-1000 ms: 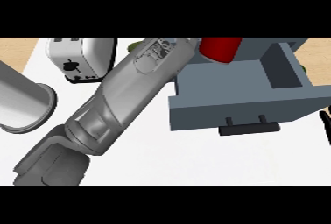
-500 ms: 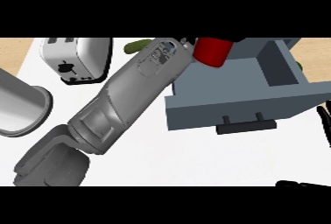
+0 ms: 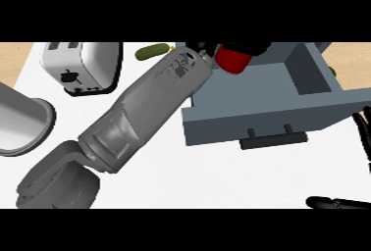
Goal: Pick up the can, place it into the drawer and close the drawer
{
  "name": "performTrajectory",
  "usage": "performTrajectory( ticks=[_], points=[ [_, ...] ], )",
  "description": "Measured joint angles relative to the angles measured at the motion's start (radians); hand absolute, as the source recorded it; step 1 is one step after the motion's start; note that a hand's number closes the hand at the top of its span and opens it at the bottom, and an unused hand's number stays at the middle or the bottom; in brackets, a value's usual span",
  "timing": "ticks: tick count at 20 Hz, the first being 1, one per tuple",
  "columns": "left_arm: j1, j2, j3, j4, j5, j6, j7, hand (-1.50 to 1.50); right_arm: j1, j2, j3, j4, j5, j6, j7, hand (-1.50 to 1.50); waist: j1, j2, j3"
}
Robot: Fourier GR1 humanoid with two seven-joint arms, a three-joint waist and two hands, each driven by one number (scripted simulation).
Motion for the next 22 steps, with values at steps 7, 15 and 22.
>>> performTrajectory(
  ticks=[7,15,22],
  points=[
    [0.026,0.0,-0.034,0.021,0.031,0.058,-0.025,-1.5,-0.019,-0.022,-0.005,-0.011,-0.015,0.011,0.024,-1.5,-0.016,0.003,0.0],
    [0.04,0.0,-0.042,0.029,0.077,0.091,-0.064,-1.5,-0.026,-0.027,-0.002,-0.037,-0.01,0.006,0.038,-1.5,-0.016,0.004,-0.001],
    [0.05,0.0,-0.039,0.004,0.132,0.122,-0.078,-1.5,-0.033,-0.081,0.007,-0.077,0.116,0.012,-0.026,-1.5,-0.015,0.002,-0.001]
  ],
)
